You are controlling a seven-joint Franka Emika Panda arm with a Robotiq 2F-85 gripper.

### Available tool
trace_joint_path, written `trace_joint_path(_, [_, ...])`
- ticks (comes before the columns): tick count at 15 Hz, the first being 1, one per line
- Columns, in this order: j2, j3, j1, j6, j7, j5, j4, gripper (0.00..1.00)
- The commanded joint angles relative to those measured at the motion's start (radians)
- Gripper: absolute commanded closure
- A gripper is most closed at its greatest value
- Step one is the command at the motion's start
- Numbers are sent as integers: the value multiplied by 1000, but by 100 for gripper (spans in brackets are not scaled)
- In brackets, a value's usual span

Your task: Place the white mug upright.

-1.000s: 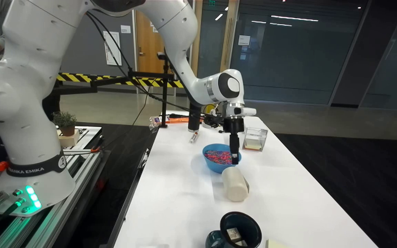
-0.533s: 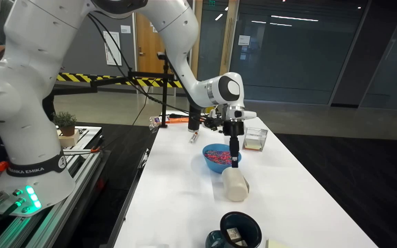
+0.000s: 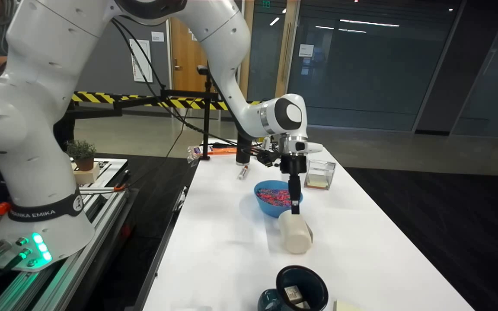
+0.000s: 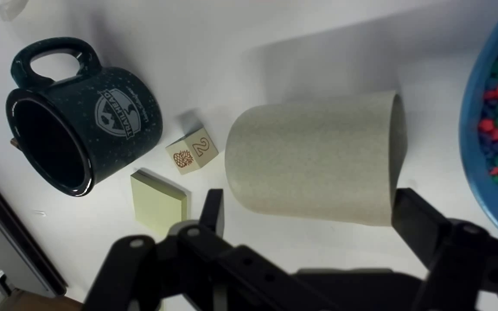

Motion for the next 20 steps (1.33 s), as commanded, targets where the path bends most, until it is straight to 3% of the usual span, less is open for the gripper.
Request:
trace_joint_path(1, [7, -22, 19, -2, -21, -23, 4, 0])
trace_joint_path(8, [4, -30, 34, 4, -36, -56, -21, 0])
trace_joint_path(20, [29, -43, 63, -59, 3, -215, -5, 0])
